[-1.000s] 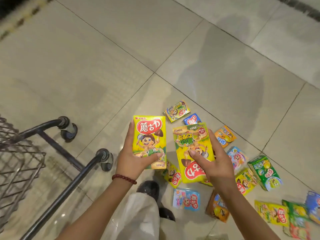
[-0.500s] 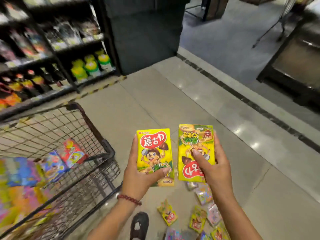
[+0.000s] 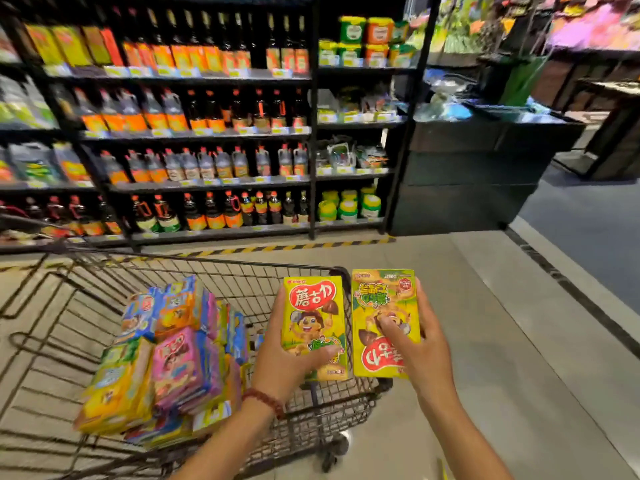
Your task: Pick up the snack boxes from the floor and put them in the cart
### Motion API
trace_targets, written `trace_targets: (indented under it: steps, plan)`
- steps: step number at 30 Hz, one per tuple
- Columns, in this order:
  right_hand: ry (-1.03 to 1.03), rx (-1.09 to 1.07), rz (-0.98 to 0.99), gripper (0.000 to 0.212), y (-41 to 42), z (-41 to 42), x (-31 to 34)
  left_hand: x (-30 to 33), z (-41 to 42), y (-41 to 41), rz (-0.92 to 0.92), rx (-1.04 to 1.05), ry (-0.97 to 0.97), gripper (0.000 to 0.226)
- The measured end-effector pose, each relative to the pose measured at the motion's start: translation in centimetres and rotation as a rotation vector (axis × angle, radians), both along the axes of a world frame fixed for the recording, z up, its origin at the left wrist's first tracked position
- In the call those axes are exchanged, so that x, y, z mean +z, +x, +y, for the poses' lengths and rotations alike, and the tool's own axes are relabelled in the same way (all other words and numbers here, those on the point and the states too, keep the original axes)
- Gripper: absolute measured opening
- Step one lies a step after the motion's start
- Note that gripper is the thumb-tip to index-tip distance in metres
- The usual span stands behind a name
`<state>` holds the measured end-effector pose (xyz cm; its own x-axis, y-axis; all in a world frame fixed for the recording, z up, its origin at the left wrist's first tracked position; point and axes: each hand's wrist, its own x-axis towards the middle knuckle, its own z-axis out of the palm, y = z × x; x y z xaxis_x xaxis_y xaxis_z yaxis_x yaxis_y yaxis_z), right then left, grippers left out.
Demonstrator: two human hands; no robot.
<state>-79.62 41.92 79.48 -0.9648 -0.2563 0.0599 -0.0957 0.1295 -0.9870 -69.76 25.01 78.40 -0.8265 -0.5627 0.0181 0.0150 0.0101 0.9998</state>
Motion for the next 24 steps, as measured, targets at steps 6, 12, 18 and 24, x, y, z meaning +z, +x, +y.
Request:
trace_targets:
  steps: [6,12,18,24]
  plan:
    - [0.086,0.141,-0.071,0.075,-0.6,-12.2,-2.7,-2.6,-10.7,1.0,-0.074,0.137,0.049,0.112]
    - [0.19,0.172,-0.102,0.071,-3.0,-19.0,-6.4,-7.5,-17.8,-2.0,-0.148,0.118,0.05,0.118]
    - [0.243,0.117,-0.212,0.074,-6.2,-19.8,-11.7,-13.5,-18.7,-5.1,-0.241,0.103,0.181,0.118]
    - [0.371,0.158,-0.287,0.069,-10.4,-21.1,-18.7,-20.6,-18.9,-8.5,-0.347,0.139,0.247,0.108]
